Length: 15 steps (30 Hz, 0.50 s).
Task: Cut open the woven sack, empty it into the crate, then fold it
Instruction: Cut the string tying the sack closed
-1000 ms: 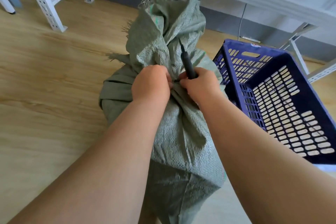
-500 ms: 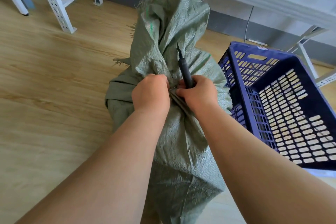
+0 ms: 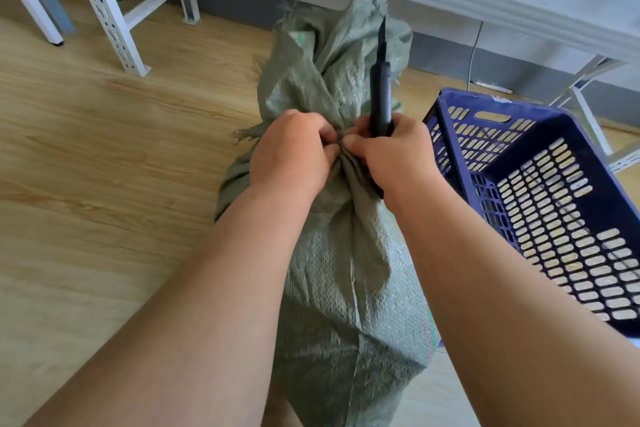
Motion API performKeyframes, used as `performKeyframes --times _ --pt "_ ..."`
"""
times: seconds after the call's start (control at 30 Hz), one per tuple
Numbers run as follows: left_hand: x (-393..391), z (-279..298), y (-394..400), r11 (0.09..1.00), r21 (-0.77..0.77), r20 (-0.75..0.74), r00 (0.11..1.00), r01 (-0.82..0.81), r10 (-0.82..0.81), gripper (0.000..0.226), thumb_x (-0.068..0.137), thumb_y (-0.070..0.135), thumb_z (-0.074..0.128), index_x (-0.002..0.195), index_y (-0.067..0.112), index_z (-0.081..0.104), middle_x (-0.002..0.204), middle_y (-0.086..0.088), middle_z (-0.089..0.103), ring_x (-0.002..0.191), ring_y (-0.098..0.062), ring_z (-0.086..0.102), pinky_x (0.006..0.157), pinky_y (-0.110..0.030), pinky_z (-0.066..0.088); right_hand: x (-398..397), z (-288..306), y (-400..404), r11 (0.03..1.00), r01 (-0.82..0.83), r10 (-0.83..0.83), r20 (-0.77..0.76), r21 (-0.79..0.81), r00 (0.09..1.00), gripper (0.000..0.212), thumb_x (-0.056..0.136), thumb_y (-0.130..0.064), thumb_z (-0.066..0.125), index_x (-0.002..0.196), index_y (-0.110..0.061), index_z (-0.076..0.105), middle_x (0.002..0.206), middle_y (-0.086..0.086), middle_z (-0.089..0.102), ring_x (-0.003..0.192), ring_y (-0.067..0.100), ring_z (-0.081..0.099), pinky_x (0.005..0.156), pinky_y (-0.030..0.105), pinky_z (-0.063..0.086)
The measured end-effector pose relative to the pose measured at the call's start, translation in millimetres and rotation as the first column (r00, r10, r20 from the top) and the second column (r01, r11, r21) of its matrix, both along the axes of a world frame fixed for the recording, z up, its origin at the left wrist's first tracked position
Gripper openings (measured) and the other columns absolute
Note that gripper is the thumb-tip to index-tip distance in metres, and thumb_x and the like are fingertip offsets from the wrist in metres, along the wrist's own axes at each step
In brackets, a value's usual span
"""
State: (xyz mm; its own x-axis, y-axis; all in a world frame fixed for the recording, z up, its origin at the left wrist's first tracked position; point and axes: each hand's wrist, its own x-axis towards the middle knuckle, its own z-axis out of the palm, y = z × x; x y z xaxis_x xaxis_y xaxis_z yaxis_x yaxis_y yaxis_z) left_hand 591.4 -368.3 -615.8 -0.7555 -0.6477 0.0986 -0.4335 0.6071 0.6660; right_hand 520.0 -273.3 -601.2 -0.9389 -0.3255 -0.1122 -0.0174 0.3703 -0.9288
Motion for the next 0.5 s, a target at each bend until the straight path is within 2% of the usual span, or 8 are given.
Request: performKeyframes --times 0.13,0.23,0.37,0.5 --pt "4 -10 4 1.0 -0.013 0.07 0.998 -0.006 0.006 0.009 0.08 0.036 0.069 0.077 0.029 0.063 0.103 0.001 0.054 0.085 -0.025 0.061 0.073 -0.038 0.051 8 -9 2 0.999 -0.024 0.024 0.001 0.041 1.0 0.026 0.074 -0.004 0.076 0.071 -0.026 0.062 0.078 -0.003 0.072 0.082 0.018 0.069 0.087 0.043 0.057" --pt "4 -9 6 0.998 -0.059 -0.033 0.999 -0.035 0.033 0.011 0.08 0.033 0.068 0.08 0.023 0.065 0.105 0.001 0.055 0.082 -0.025 0.06 0.072 -0.037 0.05 4 -6 0 0.999 -0.027 0.027 -0.038 0.02 0.999 0.025 0.074 -0.009 0.078 0.072 -0.026 0.06 0.072 -0.008 0.066 0.071 0.013 0.064 0.084 0.039 0.057" --pt "1 -6 5 0.998 -0.033 -0.125 0.991 -0.058 0.053 0.016 0.08 0.034 0.067 0.078 0.018 0.064 0.101 0.001 0.053 0.079 -0.024 0.059 0.069 -0.035 0.047 -2 2 -3 0.997 -0.057 0.063 -0.142 0.05 0.988 0.022 0.076 -0.024 0.079 0.075 -0.027 0.057 0.071 -0.009 0.062 0.068 0.01 0.06 0.069 0.031 0.054" --pt "0 -9 7 0.995 0.028 -0.117 0.988 -0.095 0.097 0.023 0.08 0.039 0.065 0.071 0.019 0.058 0.096 0.001 0.051 0.076 -0.022 0.057 0.065 -0.031 0.043 -3 -3 -4 0.99 -0.082 0.092 -0.086 0.114 0.992 0.022 0.075 -0.03 0.08 0.074 -0.027 0.058 0.073 -0.006 0.064 0.075 0.016 0.064 0.077 0.039 0.056"
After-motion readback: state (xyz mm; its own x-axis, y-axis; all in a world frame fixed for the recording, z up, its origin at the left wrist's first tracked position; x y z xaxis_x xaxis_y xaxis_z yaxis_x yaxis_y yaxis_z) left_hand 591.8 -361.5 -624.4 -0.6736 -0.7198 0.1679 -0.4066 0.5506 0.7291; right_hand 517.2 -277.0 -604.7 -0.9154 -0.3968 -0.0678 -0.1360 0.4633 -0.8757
